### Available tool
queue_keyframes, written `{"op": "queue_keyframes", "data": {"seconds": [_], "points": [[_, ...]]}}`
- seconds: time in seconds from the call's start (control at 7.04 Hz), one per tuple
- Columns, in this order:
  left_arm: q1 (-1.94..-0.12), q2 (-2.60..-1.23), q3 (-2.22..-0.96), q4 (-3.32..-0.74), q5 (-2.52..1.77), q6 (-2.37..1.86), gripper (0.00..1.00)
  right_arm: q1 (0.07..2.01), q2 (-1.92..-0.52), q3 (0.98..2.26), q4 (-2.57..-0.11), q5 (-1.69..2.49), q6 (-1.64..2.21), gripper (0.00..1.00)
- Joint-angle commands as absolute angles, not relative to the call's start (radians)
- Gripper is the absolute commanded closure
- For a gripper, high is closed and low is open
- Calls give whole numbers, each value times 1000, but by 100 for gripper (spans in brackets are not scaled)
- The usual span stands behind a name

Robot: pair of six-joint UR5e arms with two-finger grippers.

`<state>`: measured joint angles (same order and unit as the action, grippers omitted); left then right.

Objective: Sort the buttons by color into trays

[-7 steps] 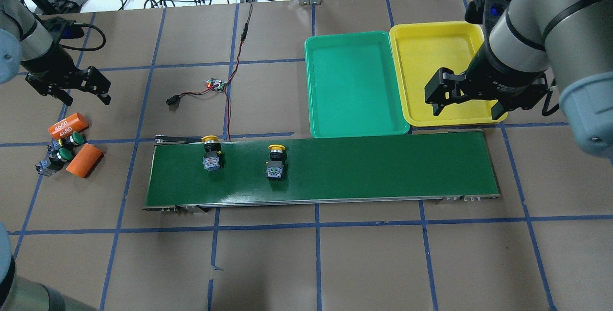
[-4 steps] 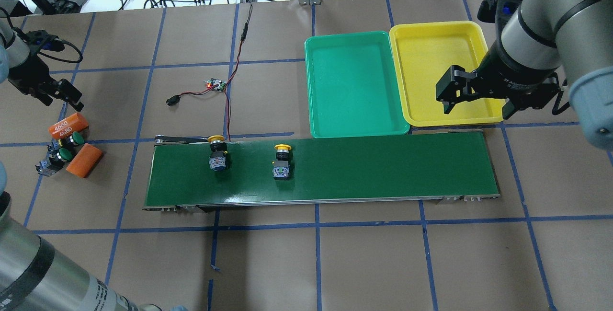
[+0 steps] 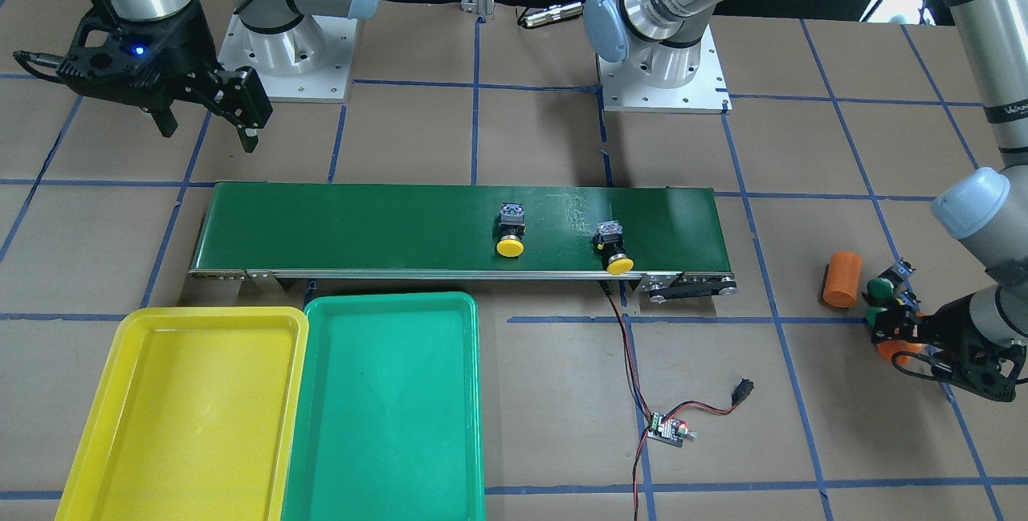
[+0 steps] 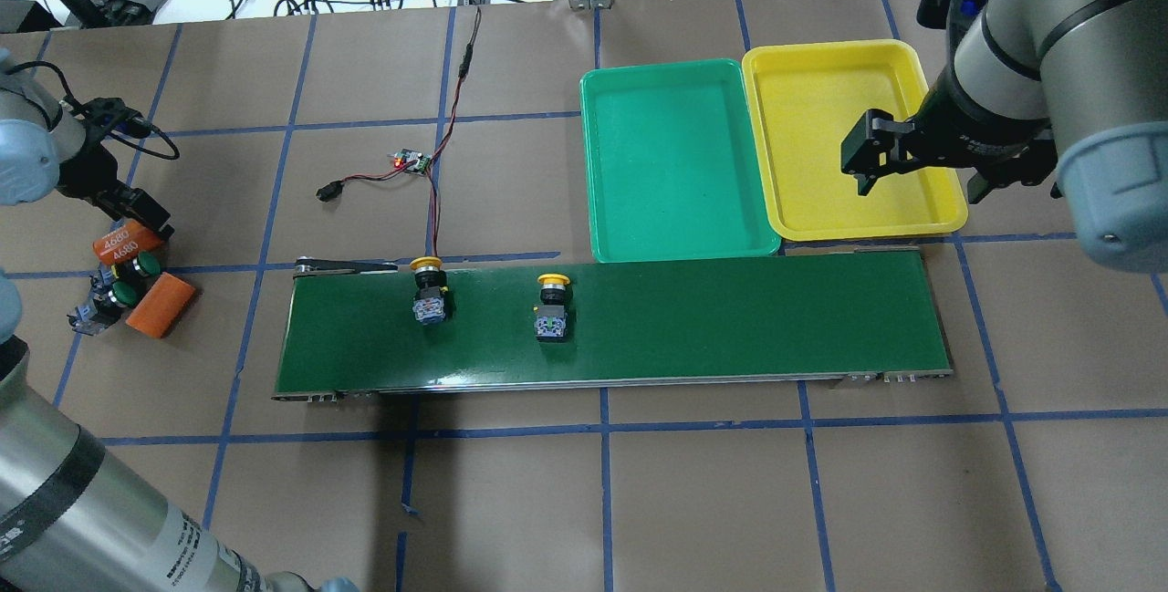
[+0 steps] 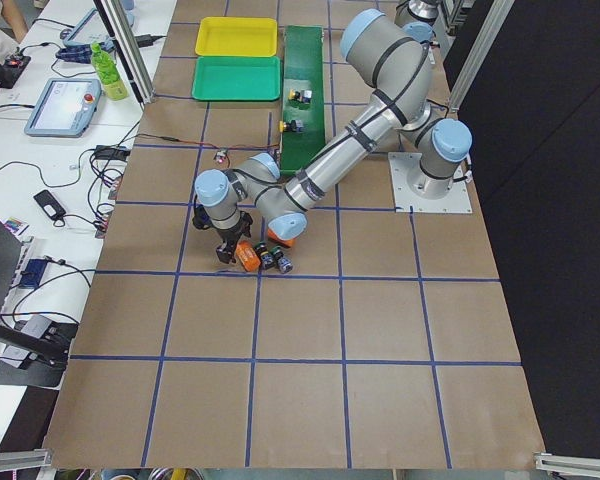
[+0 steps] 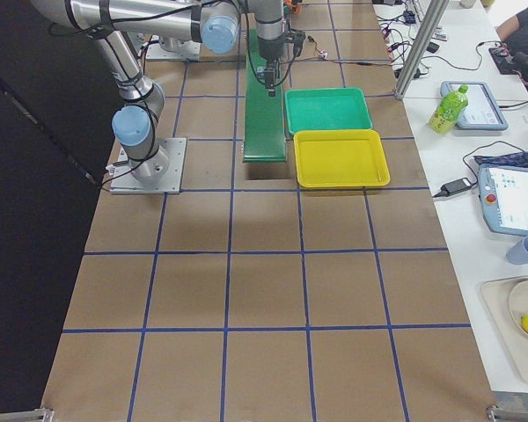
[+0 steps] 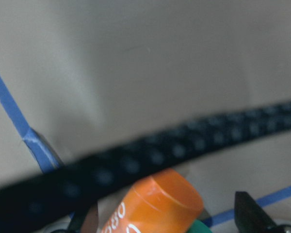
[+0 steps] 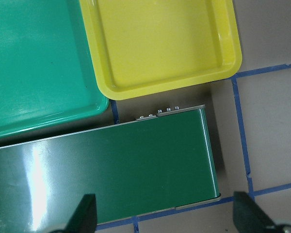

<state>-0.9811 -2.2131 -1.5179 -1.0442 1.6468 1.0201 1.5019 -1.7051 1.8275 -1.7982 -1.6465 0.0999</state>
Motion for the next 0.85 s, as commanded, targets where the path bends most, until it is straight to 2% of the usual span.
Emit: {"op": "queue_keyframes", "data": {"seconds": [0.0, 0.28, 0.71], "points": [[-980, -2224, -1525, -1026, 1651, 1035, 34, 1502, -1668, 1841, -1831, -1637, 104, 0], [-979, -2206, -1563, -1025, 1651, 1144, 90, 1505, -1538, 1835, -1873, -1637, 107, 0], [-1046, -2061, -1537, -1196, 1632, 1158, 99, 1517, -1422, 1835, -1983, -1590, 107, 0]]}}
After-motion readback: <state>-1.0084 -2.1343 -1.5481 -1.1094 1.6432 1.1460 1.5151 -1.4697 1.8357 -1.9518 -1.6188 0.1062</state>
